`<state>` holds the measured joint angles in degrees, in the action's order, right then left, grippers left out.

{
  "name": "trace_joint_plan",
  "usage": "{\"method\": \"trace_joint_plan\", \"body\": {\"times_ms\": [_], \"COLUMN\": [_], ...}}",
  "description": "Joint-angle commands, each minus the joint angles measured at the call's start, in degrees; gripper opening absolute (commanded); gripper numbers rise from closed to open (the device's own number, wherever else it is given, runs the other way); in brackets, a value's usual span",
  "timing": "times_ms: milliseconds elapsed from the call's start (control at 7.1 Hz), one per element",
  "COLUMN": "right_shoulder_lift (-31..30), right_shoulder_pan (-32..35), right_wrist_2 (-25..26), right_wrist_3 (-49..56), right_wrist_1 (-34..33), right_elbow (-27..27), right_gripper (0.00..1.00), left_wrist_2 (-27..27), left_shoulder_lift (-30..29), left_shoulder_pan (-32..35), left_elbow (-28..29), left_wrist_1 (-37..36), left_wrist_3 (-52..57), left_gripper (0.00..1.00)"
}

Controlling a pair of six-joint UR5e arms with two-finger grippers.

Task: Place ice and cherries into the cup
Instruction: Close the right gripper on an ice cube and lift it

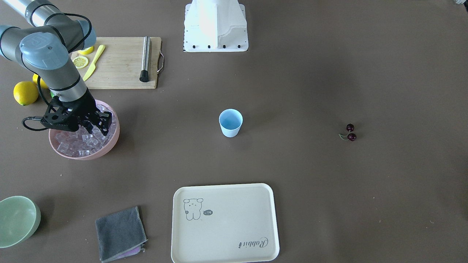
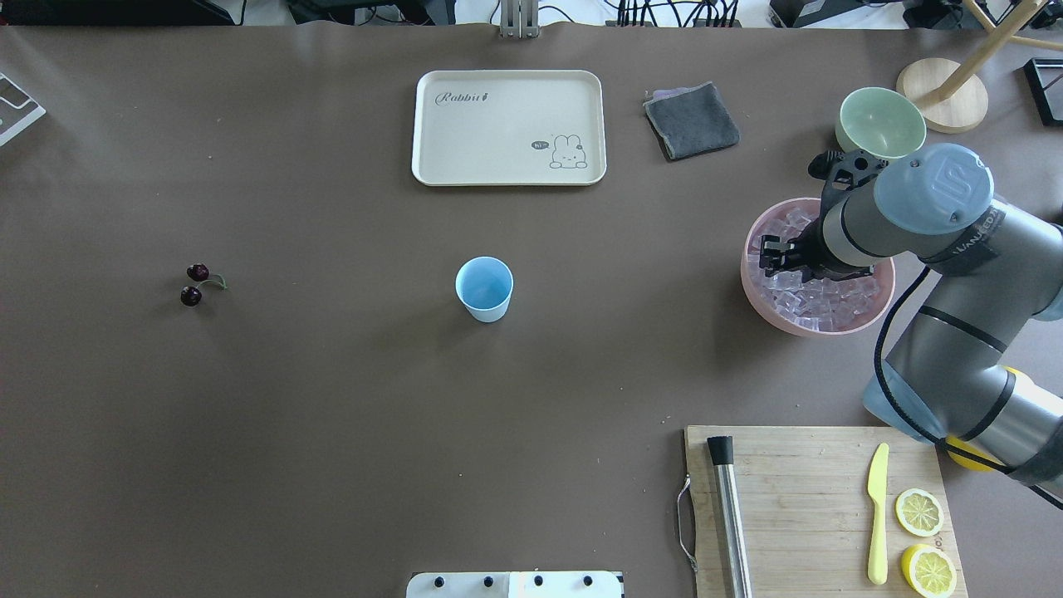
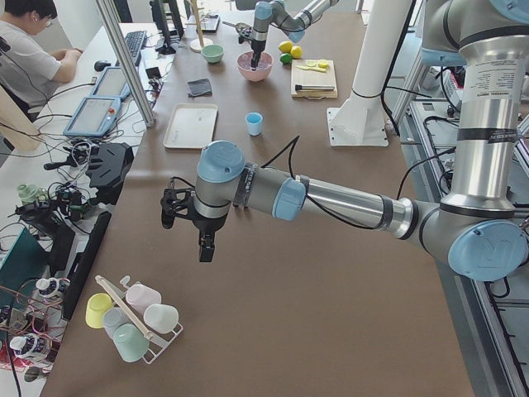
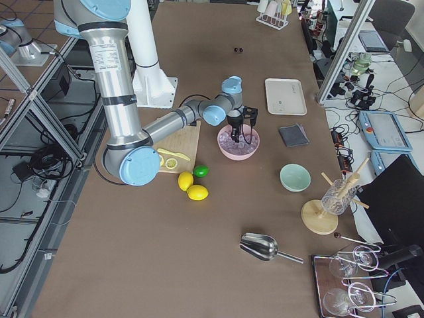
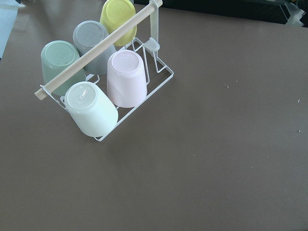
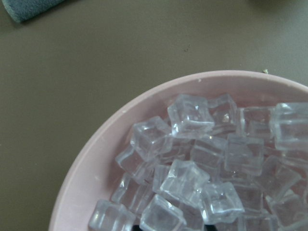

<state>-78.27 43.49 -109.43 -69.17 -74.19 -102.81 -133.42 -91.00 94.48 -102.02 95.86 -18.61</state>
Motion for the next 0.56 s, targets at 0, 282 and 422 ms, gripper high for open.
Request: {"method": "trace_joint_plan", "body": {"times_ms": [0, 282, 422], "right_shoulder_lift": [-0.6, -0.8, -1.6], "right_shoulder_pan": [0.0, 1.1, 2.3], "right_wrist_2": [0.7, 0.7, 0.1], "right_wrist_3": [0.0, 0.1, 0.3], "right_wrist_1": [0.1, -0.1, -0.2], "right_elbow": [-0.5, -1.7, -3.1], "right_gripper": [0.0, 0.0, 0.0], "left_wrist_2": [0.0, 0.0, 0.0], "left_shoulder_lift": [0.1, 0.0, 0.0], "left_shoulder_pan": [0.0, 0.0, 0.0], "left_elbow": [0.2, 0.3, 0.4], "left_wrist_1": [0.0, 0.0, 0.0], "left_wrist_3": [0.1, 0.1, 0.1], "left_gripper": [0.98, 0.98, 0.98]}}
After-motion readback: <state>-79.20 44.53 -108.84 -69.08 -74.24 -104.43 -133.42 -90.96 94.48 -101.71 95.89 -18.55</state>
